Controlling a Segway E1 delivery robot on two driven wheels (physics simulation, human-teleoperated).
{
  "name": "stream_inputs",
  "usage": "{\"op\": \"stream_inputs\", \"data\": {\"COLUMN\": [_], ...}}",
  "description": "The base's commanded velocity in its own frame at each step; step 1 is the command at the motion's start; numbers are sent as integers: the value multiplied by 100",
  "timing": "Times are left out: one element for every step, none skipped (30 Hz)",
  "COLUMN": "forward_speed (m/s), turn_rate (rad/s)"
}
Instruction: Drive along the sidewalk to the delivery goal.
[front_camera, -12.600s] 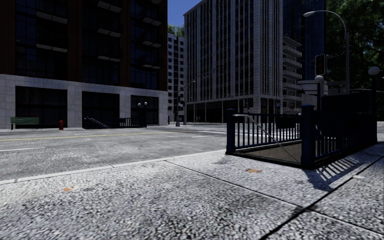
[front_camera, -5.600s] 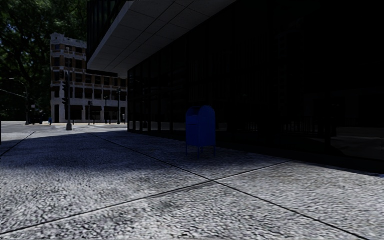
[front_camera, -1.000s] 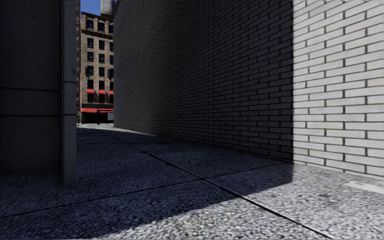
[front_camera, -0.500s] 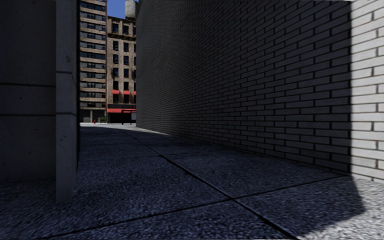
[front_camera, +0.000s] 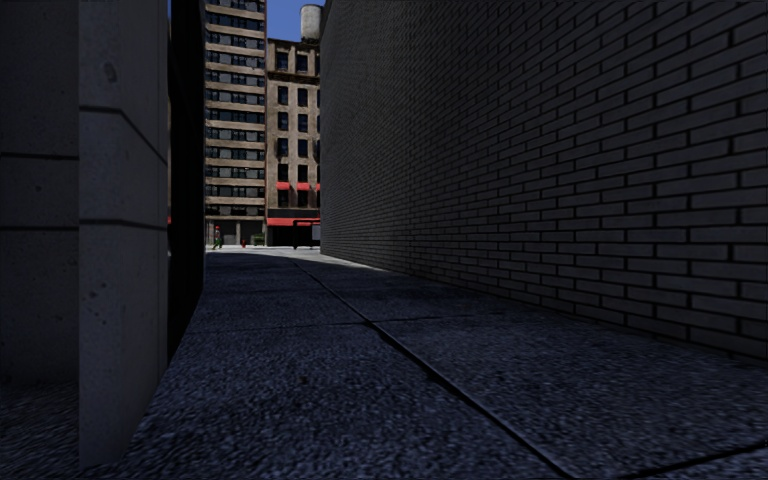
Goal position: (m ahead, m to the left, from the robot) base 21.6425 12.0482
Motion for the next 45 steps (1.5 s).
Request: {"op": "stream_inputs", "data": {"forward_speed": [141,141,143,143,143,143,143,143,143,144,145,151,151,155,156,157,157,158,161,162,162,162,162,162,162,162,162,162,164,166,168,168,170,171,171,171,171,171,172,172,172,172,172,172,172], "turn_rate": [0,0,0,0,0,0,0,0,0,0,0,0,0,0,0,0,0,0,0,0,0,0,0,0,0,0,0,0,0,0,1,1,1,2,3,3,9,12,15,15,16,16,16,16,16]}}
